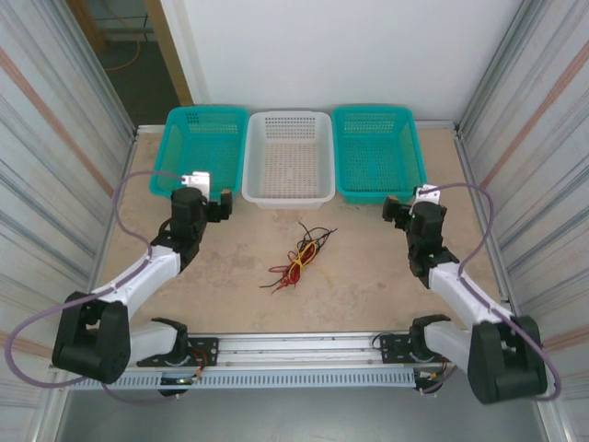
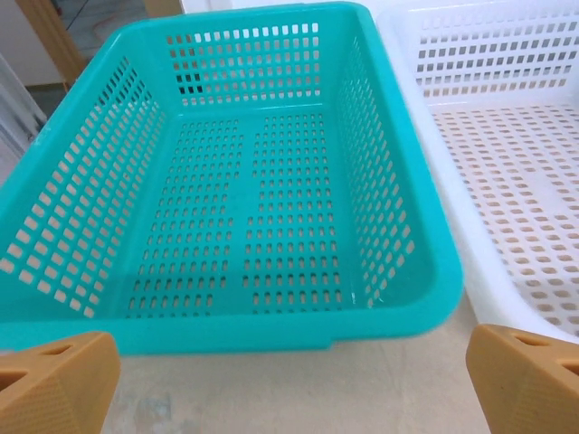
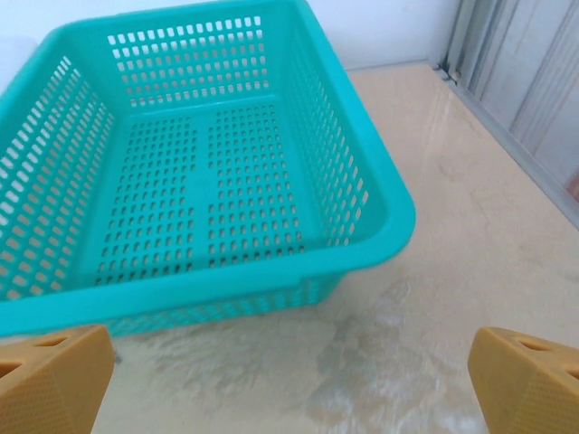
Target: Untangle the cables
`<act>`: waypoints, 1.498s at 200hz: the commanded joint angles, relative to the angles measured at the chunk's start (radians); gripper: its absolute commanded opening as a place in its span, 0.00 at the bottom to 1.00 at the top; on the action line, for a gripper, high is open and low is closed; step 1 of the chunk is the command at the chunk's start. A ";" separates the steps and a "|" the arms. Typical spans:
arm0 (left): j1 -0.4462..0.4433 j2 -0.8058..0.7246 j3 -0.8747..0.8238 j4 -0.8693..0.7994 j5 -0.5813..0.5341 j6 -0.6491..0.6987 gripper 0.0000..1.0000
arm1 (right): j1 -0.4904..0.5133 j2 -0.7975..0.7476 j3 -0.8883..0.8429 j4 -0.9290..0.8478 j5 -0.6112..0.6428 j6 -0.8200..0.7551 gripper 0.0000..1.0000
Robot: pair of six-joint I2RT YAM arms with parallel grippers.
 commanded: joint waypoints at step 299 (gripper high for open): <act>-0.550 0.354 0.313 -0.492 0.195 -0.276 0.98 | 0.589 0.137 0.582 -0.988 0.002 0.582 0.97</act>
